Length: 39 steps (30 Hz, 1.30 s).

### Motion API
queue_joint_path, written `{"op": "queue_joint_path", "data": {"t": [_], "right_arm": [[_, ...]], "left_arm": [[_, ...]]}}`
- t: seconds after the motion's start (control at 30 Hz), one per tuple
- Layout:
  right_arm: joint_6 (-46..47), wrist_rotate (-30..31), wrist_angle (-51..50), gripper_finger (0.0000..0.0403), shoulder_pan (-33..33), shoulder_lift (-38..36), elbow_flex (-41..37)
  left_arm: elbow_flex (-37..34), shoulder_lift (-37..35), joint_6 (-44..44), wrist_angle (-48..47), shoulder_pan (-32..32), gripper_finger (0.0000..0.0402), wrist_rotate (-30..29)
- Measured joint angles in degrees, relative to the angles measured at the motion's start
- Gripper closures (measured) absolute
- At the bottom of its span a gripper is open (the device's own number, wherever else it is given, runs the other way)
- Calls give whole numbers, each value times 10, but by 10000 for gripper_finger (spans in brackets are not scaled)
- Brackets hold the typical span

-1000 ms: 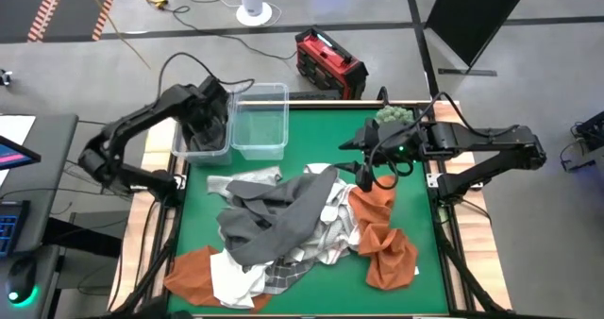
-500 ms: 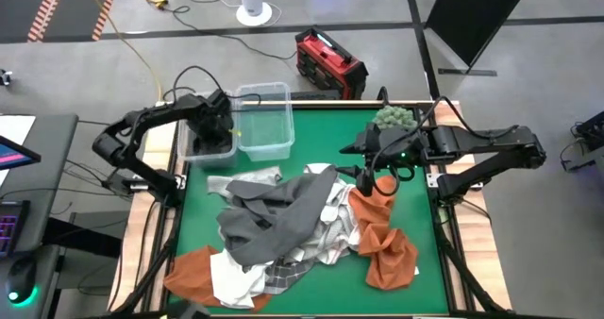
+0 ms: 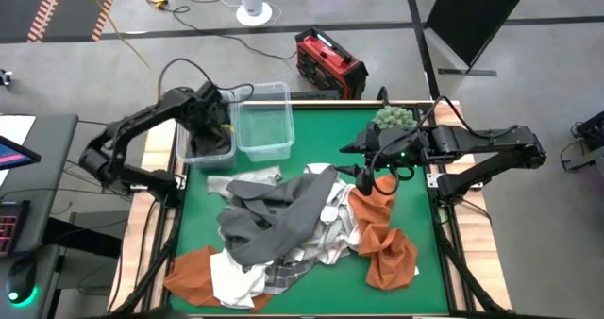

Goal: Sort towels by color in basket
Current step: Put the gray towel into the left transparent bin

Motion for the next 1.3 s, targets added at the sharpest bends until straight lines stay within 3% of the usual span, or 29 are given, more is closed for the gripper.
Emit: {"op": "queue_joint_path", "data": {"t": [0.17, 0.37, 0.57, 0.9, 1.07, 1.3], "right_arm": [[-4, 0, 1, 122, 0, 0, 0], [-5, 0, 3, 122, 0, 0, 0], [1, 0, 5, 122, 1, 0, 0], [21, 28, 27, 122, 0, 0, 0], [21, 41, 34, 122, 0, 0, 0], [30, 45, 34, 122, 0, 0, 0]], "left_arm": [[13, -62, -35, 3, 0, 367, -1], [12, -102, -81, 135, 3, 367, 9], [-21, -91, -110, 275, 19, 358, 40], [-58, -66, -158, 400, 36, 270, 46], [-61, -53, -193, 404, 44, 269, 33], [-61, -24, -233, 421, 44, 296, 32]]}}
